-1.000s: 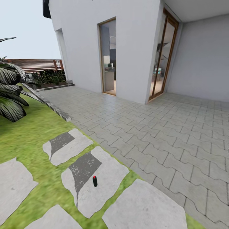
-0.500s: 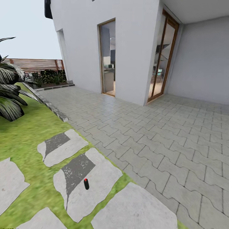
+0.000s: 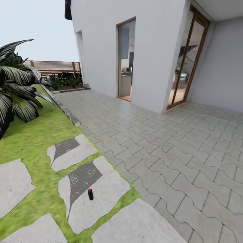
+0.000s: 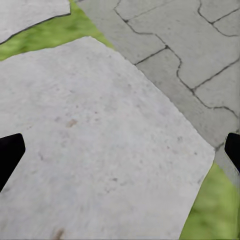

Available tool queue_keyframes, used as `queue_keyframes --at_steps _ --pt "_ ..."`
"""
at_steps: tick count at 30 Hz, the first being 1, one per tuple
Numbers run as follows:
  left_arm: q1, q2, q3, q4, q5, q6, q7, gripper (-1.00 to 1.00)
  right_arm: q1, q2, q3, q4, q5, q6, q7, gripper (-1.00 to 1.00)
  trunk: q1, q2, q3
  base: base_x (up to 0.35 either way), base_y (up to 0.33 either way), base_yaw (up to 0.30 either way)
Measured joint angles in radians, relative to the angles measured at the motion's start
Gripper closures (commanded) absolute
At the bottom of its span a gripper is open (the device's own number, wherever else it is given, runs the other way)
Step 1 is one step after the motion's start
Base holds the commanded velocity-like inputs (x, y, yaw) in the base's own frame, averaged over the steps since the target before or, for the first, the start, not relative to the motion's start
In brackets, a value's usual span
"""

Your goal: In the garden, pick up the pesticide atomizer on the floor and spray pesticide onto both trees until each tree trunk is fully covered.

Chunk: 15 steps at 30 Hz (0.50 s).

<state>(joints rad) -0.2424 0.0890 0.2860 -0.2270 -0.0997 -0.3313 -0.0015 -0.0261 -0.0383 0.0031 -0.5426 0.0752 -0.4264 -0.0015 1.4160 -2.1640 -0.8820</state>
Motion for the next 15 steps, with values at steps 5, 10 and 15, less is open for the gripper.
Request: queue_keyframes --at_steps 5,10,15 --pt "0.0 0.0 0.0 0.0 0.0 0.0 0.0 -1.0 0.0 0.0 0.0 0.0 0.0 0.0 0.003 -1.0 0.0 0.0 0.0 0.08 -0.271 0.07" --pt "0.0 0.0 0.001 0.0 0.0 0.0 0.0 -1.0 0.0 0.0 -0.001 0.0 0.0 0.0 0.0 -1.0 0.0 0.0 0.0 0.079 -0.271 0.003" --pt "0.0 0.0 0.001 0.0 0.0 0.0 0.0 -1.0 0.0 0.0 -0.002 0.0 0.0 0.0 0.0 -1.0 0.0 0.0 0.0 0.064 -0.271 0.048"
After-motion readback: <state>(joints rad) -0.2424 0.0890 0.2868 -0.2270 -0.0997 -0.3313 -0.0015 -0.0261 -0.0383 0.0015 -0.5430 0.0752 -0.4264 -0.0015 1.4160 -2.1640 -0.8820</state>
